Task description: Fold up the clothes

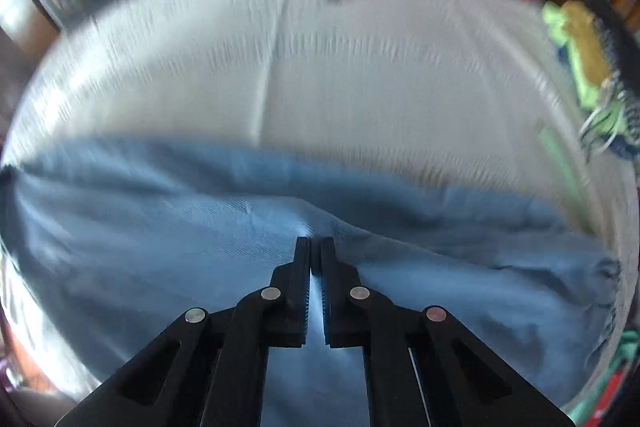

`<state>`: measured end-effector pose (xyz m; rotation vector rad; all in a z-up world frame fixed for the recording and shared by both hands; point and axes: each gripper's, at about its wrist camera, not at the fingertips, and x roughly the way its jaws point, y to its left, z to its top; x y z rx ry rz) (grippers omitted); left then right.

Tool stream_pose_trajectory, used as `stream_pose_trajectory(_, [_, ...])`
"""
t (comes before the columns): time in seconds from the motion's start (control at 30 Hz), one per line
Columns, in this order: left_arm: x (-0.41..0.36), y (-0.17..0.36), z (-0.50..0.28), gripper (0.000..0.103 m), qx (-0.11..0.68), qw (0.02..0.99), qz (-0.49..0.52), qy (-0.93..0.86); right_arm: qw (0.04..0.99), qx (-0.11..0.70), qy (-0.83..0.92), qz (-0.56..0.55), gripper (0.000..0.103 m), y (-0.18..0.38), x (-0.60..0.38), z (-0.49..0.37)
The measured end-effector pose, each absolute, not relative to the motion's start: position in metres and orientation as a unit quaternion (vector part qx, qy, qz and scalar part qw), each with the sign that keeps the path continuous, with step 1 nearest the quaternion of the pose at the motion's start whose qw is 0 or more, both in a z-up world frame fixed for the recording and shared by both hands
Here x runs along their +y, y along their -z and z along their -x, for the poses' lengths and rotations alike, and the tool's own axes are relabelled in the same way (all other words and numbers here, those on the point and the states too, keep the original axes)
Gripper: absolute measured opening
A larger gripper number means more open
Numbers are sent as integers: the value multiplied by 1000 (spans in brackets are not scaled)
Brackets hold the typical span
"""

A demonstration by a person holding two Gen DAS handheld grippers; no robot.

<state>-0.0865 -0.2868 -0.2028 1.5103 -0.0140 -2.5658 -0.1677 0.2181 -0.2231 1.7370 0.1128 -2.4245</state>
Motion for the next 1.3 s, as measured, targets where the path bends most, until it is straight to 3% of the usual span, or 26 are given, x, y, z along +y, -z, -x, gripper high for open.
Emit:
stream_pose_trajectory(0.13, [-298, 203, 112, 15, 15, 93, -500, 861, 73, 37, 822, -564, 6, 220, 216, 186])
stream_pose_trajectory(0.2, [-303, 219, 127, 23, 29, 92, -534, 840, 70, 28, 816, -574, 9, 232, 218, 197])
stream_pose_trajectory(0.23, [-305, 221, 129, 27, 31, 96, -542, 834, 68, 16, 805, -589, 15, 240, 219, 203])
stream_pose_trajectory(0.3, [-309, 219, 124, 44, 38, 104, -543, 833, 64, -10, 800, -597, 18, 242, 226, 202])
stream_pose_trajectory(0.37, [-321, 206, 109, 82, 57, 119, -524, 841, 65, -35, 811, -580, 25, 229, 237, 190])
stream_pose_trajectory(0.43, [-336, 195, 90, 88, 74, 139, -508, 847, 59, -60, 826, -558, 36, 210, 256, 172])
stream_pose_trajectory(0.6, [-349, 201, 52, 88, 68, 160, -526, 833, 5, -124, 839, -529, 39, 190, 315, 130])
stream_pose_trajectory(0.93, [-342, 247, 11, 87, 138, 115, -561, 808, -154, -210, 826, -499, 41, 192, 436, 49])
stream_pose_trajectory(0.97, [-337, 253, 14, 69, 136, 109, -570, 803, -166, -218, 824, -497, 44, 193, 446, 44])
stream_pose_trajectory(1.03, [-329, 260, 19, 44, 109, 118, -592, 790, -178, -225, 816, -502, 50, 200, 460, 42])
stream_pose_trajectory(1.07, [-327, 259, 21, 44, 90, 132, -593, 789, -173, -226, 812, -510, 50, 205, 463, 42])
stream_pose_trajectory(1.1, [-325, 256, 22, 44, 64, 153, -591, 790, -165, -224, 808, -520, 49, 211, 465, 43])
stream_pose_trajectory(1.17, [-322, 254, 25, 45, 18, 193, -593, 781, -143, -193, 803, -545, 28, 225, 461, 48])
stream_pose_trajectory(1.23, [-321, 251, 27, 46, 8, 213, -597, 773, -171, -147, 785, -577, 23, 244, 465, 53])
stream_pose_trajectory(1.3, [-316, 239, 25, 46, 7, 220, -592, 775, -184, -183, 770, -583, 20, 254, 480, 48])
